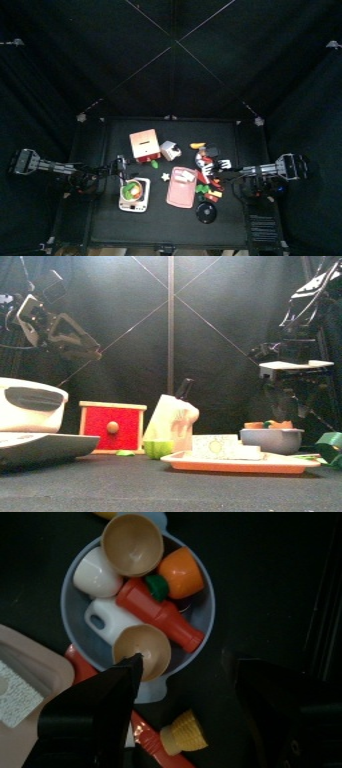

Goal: Grab eggshell half

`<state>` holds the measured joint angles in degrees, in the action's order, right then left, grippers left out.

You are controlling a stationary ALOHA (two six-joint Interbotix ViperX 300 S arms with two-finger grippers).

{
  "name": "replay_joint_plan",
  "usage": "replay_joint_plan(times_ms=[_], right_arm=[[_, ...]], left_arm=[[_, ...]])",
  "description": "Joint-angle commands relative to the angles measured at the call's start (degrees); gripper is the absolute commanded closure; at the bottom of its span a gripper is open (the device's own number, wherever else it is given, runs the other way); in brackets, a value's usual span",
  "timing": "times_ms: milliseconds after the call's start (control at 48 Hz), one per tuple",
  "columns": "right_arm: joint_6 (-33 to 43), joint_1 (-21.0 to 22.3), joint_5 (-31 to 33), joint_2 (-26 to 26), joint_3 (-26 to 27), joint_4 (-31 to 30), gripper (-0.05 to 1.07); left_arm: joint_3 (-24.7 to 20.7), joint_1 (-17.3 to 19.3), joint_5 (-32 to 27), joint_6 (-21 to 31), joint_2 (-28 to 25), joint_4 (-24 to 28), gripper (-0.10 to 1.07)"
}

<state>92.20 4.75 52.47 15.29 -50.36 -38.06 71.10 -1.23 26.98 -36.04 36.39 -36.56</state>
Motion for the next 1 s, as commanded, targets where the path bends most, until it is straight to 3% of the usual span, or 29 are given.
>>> replay_joint_plan(times_ms=[0,188,438,646,979], right_arm=[[0.00,1.49,-2.55,0.97,0.18,-0.35,0.10],[0.00,1.76,-3.87,0.70,-0.35,0.70,0.28],[0.09,2.55,-6.06,0.26,-1.23,1.23,0.33],[0.00,2.55,-6.15,0.18,-0.88,1.23,0.49],[-0.09,2.20,-5.80,1.23,0.35,-0.09,0.50]], left_arm=[[-0.70,0.18,0.18,0.00,0.00,0.26,0.12],[-0.62,0.18,0.18,0.00,0.00,0.26,0.12],[-0.62,0.09,0.18,0.00,0.09,0.26,0.12],[-0.70,0.18,0.18,0.00,0.00,0.26,0.12],[-0.62,0.09,0.18,0.09,0.00,0.18,0.12]])
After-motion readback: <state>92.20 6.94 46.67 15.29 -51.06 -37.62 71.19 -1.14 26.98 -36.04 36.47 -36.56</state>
